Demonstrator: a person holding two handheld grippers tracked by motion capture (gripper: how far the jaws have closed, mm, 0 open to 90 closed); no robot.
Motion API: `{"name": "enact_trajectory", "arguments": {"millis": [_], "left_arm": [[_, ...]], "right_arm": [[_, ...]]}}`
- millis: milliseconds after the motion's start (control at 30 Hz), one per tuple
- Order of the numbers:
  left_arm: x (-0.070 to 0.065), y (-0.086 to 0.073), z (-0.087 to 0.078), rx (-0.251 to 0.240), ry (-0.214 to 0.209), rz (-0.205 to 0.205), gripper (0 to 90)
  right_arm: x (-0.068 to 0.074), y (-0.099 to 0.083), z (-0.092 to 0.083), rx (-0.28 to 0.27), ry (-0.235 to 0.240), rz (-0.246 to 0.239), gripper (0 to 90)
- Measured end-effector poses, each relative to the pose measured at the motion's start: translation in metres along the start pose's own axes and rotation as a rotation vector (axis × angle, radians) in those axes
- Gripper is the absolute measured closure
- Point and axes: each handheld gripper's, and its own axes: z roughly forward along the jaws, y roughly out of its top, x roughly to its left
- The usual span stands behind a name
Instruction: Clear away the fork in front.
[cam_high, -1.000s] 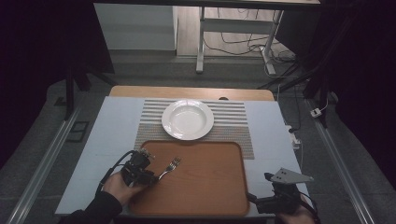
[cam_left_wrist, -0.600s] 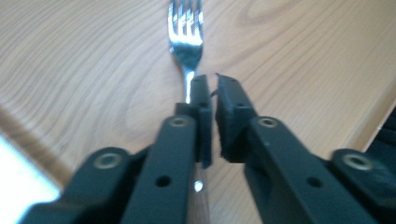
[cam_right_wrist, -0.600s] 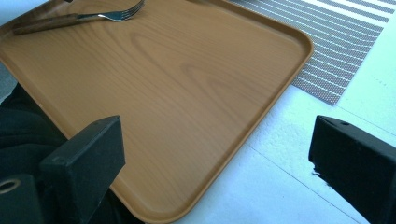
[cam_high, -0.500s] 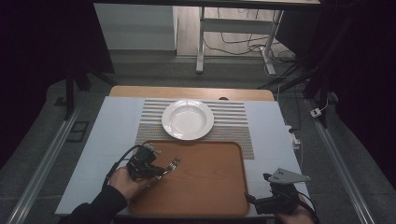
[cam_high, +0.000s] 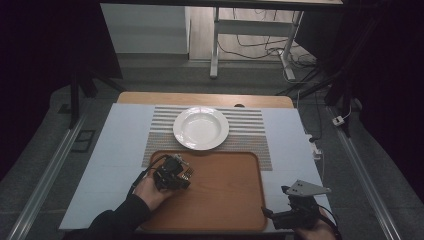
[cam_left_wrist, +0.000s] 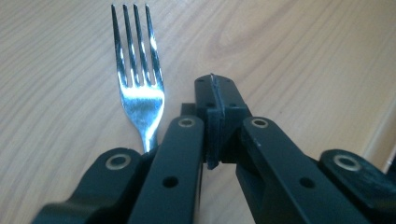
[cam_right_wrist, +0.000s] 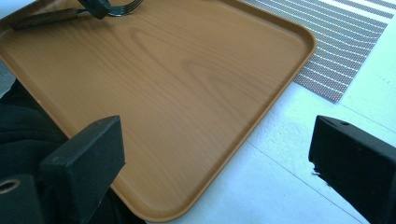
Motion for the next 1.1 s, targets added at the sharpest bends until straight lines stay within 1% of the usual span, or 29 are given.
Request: {"name": "enact_trajectory", "arguments": {"millis": [133,233,267,333,433,667,867,1100], "left_arm": [[0.001,0.002,0.006,0.017,0.013,0.003,88.8],[0.003,0.002,0.01,0.031,0.038,0.009,88.8],[0.004,0.002,0.01,0.025,0.035,0.006,88.8],[0.005,0.002,0.01,0.023,0.042,0.001,88.8],[0.009,0.001,0.008,0.016,0.046,-0.014,88.8],[0.018,-0.002,0.005,0.012,0.067,-0.032,88.8],[0.028,-0.006,0.0,0.007,0.085,-0.067,88.8],[0.041,-0.011,-0.006,0.005,0.092,-0.103,88.8]], "right_arm": [[0.0,0.0,0.0,0.002,0.001,0.005,3.5],[0.0,0.0,0.001,0.003,0.002,0.003,3.5],[0.0,0.0,0.001,0.003,0.001,0.003,3.5],[0.0,0.0,0.001,0.004,0.002,0.002,3.5],[0.0,0.0,0.001,0.005,0.002,0.002,3.5],[0.0,0.0,0.001,0.01,0.001,0.001,3.5],[0.001,0.001,0.001,0.013,0.002,-0.002,3.7],[0.0,0.001,0.001,0.013,0.004,-0.001,4.0]]}}
